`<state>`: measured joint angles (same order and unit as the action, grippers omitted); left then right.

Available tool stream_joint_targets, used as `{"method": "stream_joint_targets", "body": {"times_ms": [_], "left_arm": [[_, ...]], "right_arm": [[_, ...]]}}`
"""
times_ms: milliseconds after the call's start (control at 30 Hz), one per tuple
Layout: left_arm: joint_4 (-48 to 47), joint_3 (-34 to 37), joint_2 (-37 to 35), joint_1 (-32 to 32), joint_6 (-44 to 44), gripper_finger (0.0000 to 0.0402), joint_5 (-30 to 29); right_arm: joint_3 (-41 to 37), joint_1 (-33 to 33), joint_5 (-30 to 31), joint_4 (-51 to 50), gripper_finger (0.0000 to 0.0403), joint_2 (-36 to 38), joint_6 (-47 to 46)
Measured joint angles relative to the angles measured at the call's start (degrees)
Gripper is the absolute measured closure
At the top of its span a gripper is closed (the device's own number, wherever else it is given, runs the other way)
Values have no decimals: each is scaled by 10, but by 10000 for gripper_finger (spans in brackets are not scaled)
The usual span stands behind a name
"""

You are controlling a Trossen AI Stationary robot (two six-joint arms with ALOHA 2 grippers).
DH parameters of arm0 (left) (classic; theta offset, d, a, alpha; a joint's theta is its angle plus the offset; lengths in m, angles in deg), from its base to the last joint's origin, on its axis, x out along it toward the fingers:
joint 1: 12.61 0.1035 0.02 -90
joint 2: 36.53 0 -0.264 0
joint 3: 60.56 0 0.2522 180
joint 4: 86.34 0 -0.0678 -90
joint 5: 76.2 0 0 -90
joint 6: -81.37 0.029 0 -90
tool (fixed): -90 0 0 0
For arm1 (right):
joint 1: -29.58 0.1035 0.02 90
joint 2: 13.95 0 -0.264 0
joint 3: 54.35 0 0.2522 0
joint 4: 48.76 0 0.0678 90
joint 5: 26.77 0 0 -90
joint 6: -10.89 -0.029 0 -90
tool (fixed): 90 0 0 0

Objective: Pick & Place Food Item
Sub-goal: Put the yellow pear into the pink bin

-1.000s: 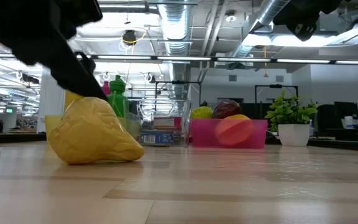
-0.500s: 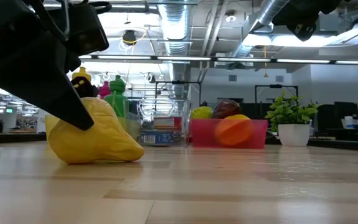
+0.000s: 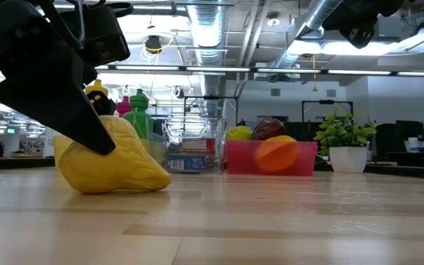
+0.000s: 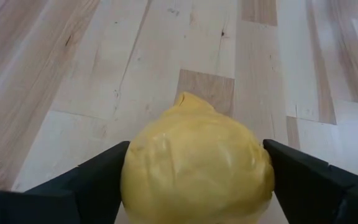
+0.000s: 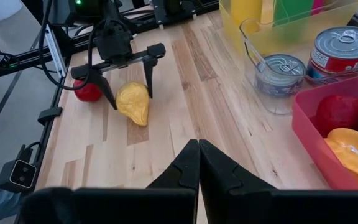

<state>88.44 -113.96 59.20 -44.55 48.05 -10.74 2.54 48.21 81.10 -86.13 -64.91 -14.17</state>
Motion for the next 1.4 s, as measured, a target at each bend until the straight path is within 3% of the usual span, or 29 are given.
{"method": "stream_joint_targets", "body": {"times_ms": [433,667,1000,1233,1400], "left_arm": [[1,0,0,0,-1,82,0],[55,-2,-21,14,-1,78,1],[45,-1,-161,76,-5,87,0],[44,-1,-244,142,-85,89,-10],[66,-1,-263,183,-141,83,-9]], "right_arm": [[0,0,0,0,403,0,0],[0,0,0,-1,403,0,2],[0,0,0,-6,403,0,2],[0,0,7,5,403,0,1],[0,0,50,9,403,0,5]]}}
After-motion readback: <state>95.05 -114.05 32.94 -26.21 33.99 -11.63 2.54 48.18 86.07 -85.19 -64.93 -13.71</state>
